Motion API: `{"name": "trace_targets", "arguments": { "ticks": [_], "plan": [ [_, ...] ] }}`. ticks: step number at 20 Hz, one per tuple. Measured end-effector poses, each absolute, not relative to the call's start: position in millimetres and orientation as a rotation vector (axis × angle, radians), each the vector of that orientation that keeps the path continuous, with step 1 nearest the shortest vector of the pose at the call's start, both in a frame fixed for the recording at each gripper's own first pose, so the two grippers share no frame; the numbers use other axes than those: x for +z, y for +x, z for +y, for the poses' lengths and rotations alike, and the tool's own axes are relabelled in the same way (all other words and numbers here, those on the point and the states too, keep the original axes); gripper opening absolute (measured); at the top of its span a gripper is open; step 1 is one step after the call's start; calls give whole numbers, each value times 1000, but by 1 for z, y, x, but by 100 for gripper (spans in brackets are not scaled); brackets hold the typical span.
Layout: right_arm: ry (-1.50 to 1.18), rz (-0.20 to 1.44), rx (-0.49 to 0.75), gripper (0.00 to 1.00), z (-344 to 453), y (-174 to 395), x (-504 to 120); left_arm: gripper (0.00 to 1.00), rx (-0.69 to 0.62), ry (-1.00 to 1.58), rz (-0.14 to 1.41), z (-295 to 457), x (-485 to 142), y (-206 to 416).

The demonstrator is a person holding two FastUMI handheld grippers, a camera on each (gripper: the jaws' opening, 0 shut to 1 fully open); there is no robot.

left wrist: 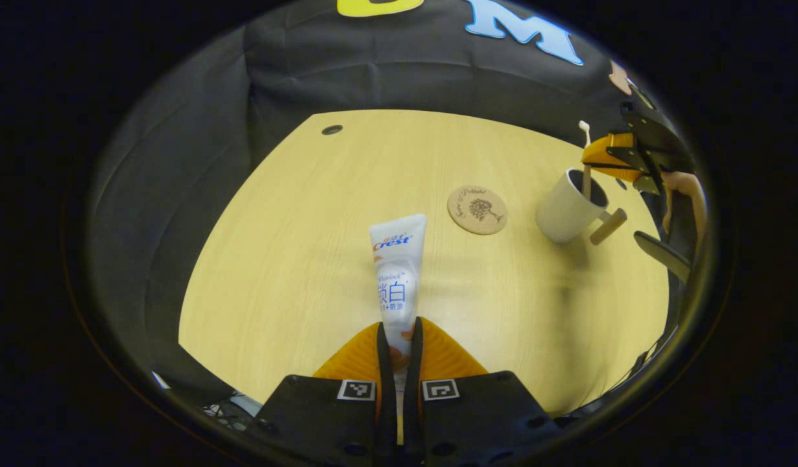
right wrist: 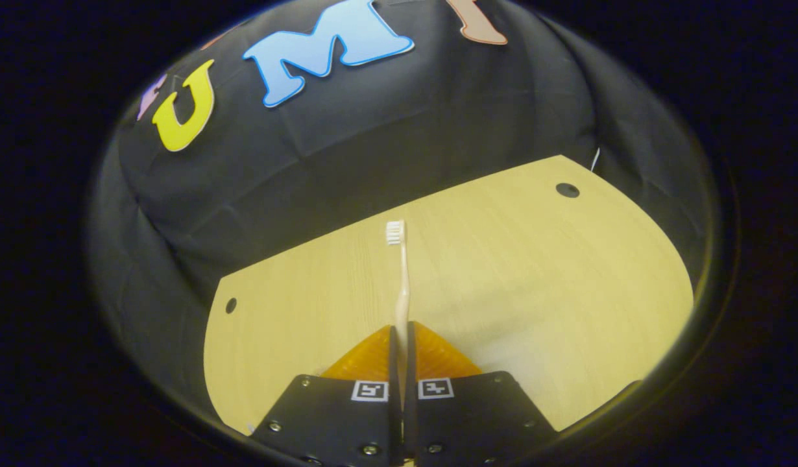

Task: Put the toothbrush and toothpaste on the desktop into the cup, then pick up the cup and place it on the coaster on the desktop.

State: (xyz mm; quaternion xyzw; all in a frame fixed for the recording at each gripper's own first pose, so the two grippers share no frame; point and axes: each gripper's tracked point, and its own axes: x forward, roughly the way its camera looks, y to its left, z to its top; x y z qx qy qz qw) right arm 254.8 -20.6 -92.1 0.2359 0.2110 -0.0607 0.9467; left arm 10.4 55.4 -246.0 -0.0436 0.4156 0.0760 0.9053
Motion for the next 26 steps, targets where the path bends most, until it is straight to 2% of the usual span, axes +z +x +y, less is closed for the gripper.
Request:
{"name": "trace_targets", "arguments": {
  "ticks": [4, 10, 11, 12, 14, 19, 26],
  "plan": [
    [449, 422, -121, 3, -16, 246, -95, 12, 151, -80, 851, 54, -238, 19],
    [467, 441, -85, 9, -9, 232, -101, 12, 128, -77, 839, 41, -225, 38],
    [469, 445, -80, 17, -8, 229, -103, 12, 126, -75, 836, 39, -224, 38],
    [465, 449, -90, 38, -10, 225, -107, 12, 124, -76, 831, 37, -222, 39],
    [472, 423, -91, 43, -14, 214, -99, 12, 115, -75, 820, 34, -217, 45],
    [500, 389, -82, 43, -31, 183, -87, 12, 103, -72, 790, 28, -204, 52],
    [509, 377, -155, 43, -89, 135, -95, 12, 48, -74, 675, -8, -169, 97]
  ]
}}
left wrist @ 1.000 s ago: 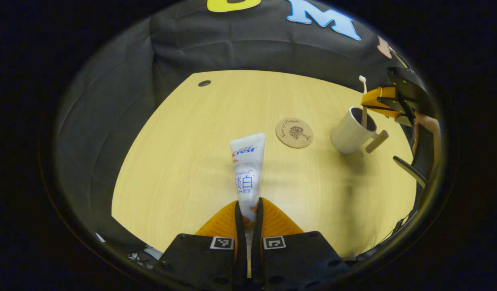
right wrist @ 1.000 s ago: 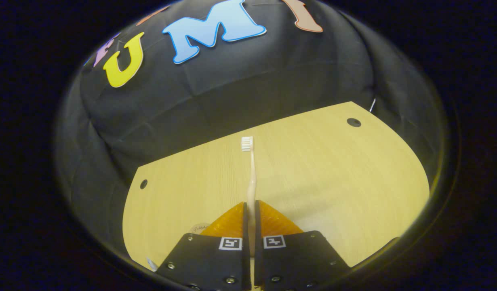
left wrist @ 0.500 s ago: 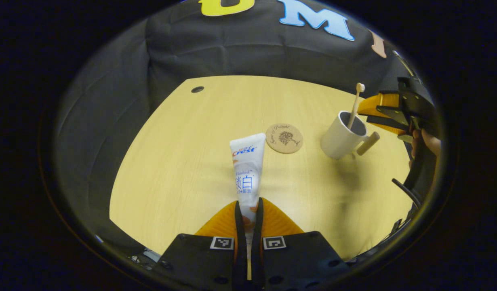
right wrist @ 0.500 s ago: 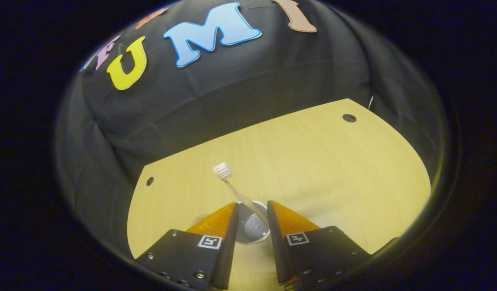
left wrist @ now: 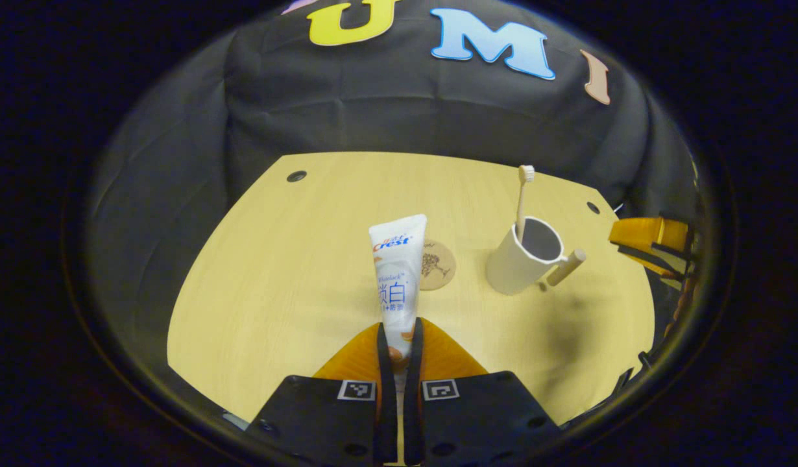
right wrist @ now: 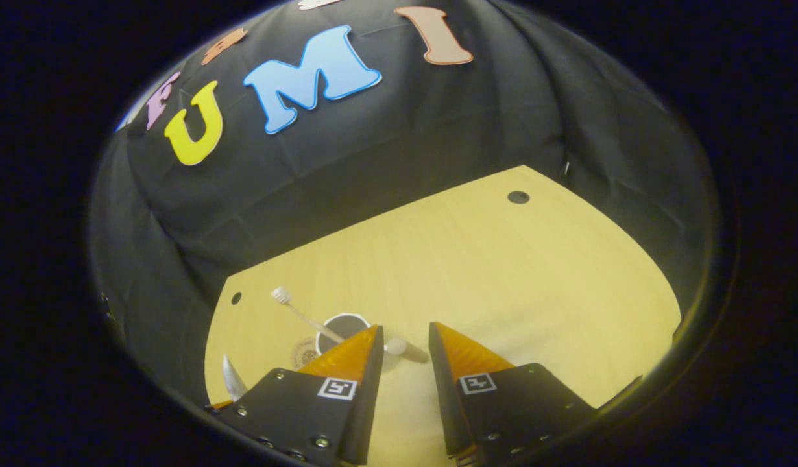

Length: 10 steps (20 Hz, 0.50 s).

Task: Put the toothbrush and toothpaste on the desktop into the cup, then pick up the cup and place it on the coaster on the desktop.

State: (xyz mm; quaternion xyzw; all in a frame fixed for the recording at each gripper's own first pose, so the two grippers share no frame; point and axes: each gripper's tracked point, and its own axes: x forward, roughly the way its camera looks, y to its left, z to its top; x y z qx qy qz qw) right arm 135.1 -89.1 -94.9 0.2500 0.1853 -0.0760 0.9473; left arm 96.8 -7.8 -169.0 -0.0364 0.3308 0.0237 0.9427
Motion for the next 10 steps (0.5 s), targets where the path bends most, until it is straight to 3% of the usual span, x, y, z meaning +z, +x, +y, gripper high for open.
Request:
{"name": "trace_targets", "arguments": {
  "ticks": [10],
  "plan": [
    [567, 384, -301, 43, -182, 79, -120, 12, -197, -20, 454, -129, -99, 143]
  ]
}}
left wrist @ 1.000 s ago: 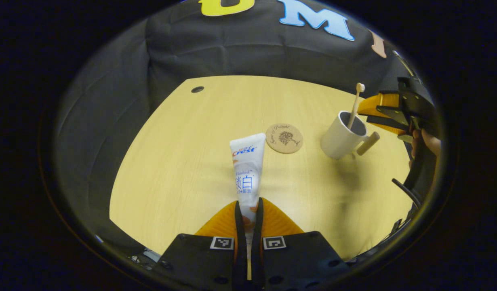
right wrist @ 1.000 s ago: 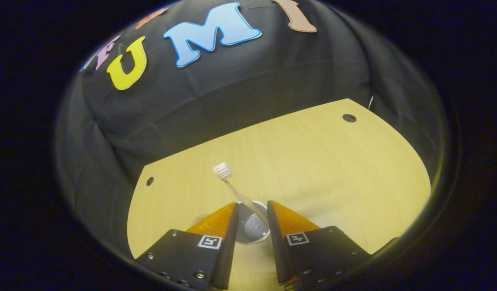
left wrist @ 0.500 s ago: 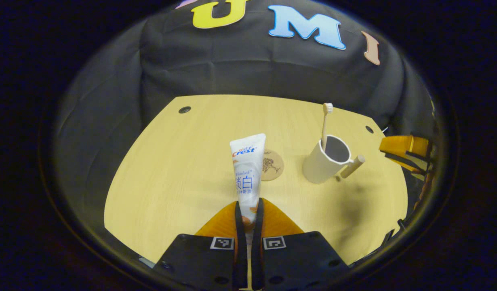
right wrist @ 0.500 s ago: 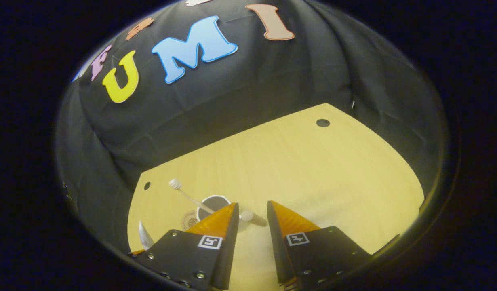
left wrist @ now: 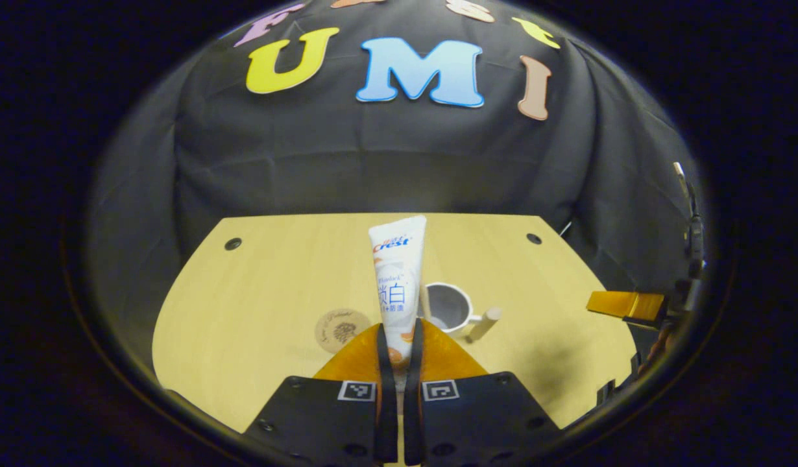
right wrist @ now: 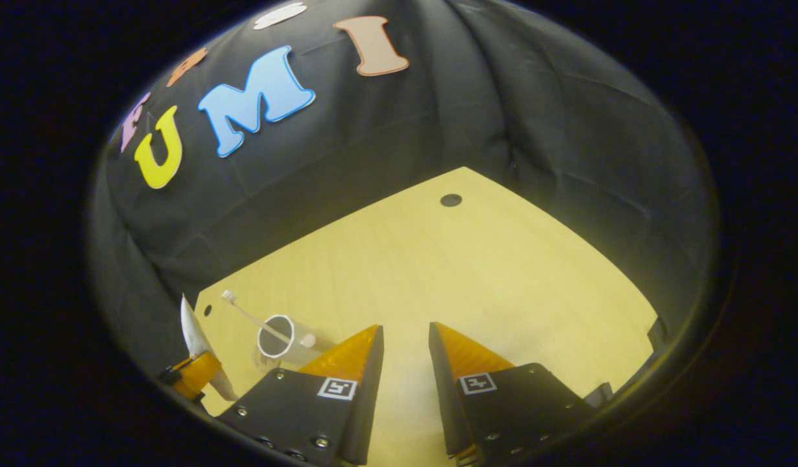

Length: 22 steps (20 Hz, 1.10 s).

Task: Put the toothbrush and toothpaste on the desktop into the cup, then pick up the cup and place it on the coaster on the desktop.

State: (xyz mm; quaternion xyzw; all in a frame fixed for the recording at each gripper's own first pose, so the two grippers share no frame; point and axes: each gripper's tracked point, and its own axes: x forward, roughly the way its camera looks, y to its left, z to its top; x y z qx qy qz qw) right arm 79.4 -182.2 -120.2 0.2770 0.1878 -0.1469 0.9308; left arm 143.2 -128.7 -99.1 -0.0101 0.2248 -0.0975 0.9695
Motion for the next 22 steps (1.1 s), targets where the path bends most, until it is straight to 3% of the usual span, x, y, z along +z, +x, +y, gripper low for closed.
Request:
{"name": "trace_targets", "arguments": {
  "ticks": [9, 22],
  "plan": [
    [593, 418, -391, 43, -231, 42, -145, 12, -338, 72, 368, -206, -86, 196],
    [551, 525, -424, 43, -255, 10, -191, 12, -274, 116, 298, -207, -134, 256]
  ]
}}
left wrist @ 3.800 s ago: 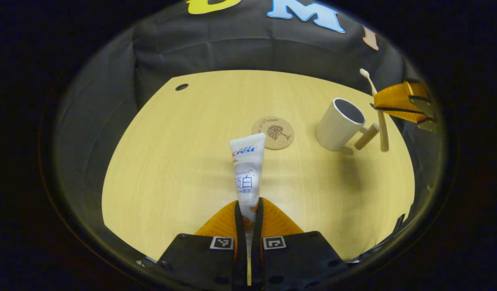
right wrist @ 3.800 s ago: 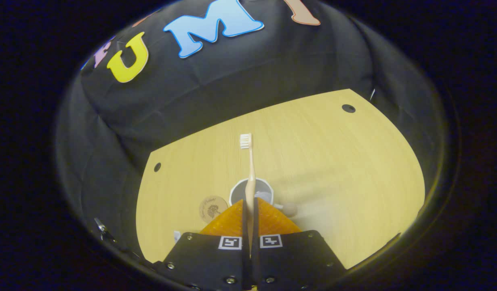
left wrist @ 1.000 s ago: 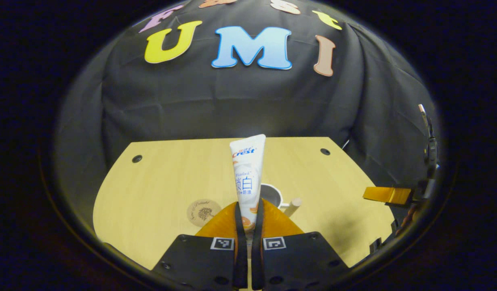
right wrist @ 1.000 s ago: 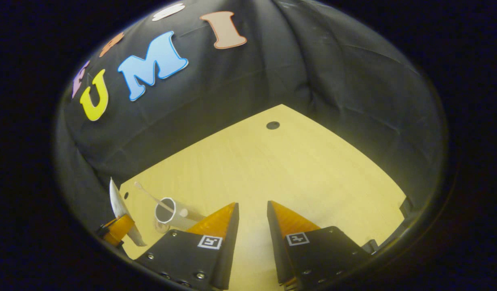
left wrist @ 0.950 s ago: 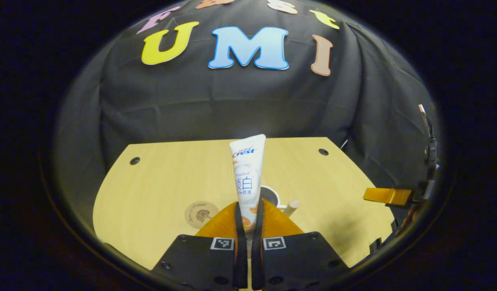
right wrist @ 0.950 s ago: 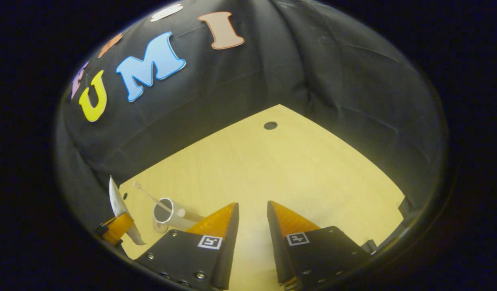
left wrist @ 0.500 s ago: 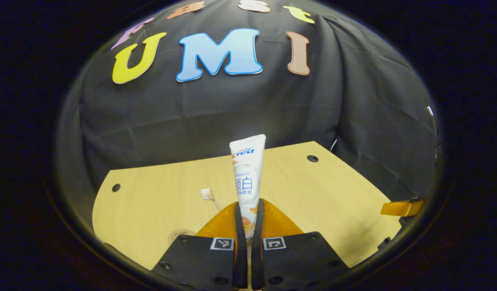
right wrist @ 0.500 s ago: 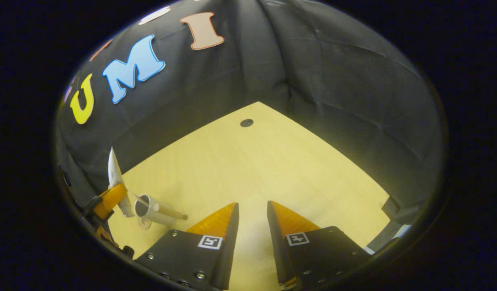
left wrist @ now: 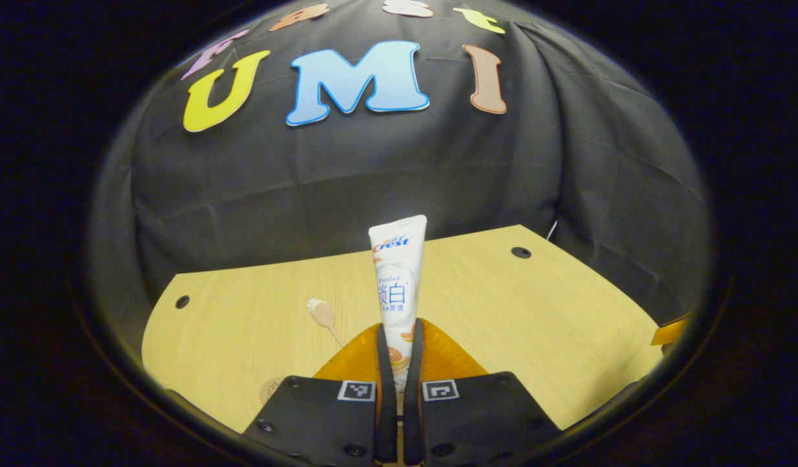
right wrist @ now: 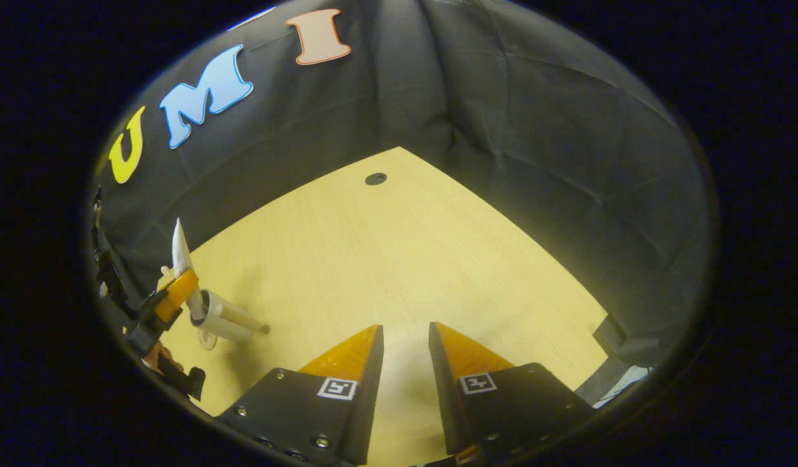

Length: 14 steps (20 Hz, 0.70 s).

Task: Put the toothbrush and toothpaste on the desktop into the cup, then pick up the cup and place it on the coaster on the desktop.

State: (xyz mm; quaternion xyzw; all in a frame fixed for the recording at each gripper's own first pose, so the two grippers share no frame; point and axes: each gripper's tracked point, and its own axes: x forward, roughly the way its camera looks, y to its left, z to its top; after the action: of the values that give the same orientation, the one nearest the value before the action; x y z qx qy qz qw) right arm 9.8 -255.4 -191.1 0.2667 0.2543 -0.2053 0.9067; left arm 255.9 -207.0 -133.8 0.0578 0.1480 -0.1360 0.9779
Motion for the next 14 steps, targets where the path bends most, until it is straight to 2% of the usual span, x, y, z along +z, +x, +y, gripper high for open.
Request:
{"name": "trace_targets", "arguments": {
  "ticks": [5, 6, 7, 8, 9, 11, 12, 14],
  "plan": [
    [517, 540, -405, 43, -255, 4, -196, 14, -219, 146, 273, -202, -151, 251],
    [516, 543, -400, 43, -254, 5, -197, 22, -217, 150, 272, -199, -153, 251],
    [515, 544, -394, 43, -254, 4, -197, 23, -207, 154, 267, -197, -153, 249],
    [514, 545, -390, 43, -254, 4, -198, 32, -212, 148, 262, -199, -152, 246],
    [514, 545, -385, 43, -254, 5, -198, 37, -212, 139, 257, -200, -150, 242],
    [517, 541, -367, 43, -252, 6, -197, 62, -181, 138, 245, -196, -144, 237],
    [516, 537, -355, 43, -251, 6, -197, 71, -173, 137, 243, -194, -142, 232],
    [503, 528, -323, 43, -246, 8, -195, 74, -163, 133, 233, -192, -137, 224]
  ]
}}
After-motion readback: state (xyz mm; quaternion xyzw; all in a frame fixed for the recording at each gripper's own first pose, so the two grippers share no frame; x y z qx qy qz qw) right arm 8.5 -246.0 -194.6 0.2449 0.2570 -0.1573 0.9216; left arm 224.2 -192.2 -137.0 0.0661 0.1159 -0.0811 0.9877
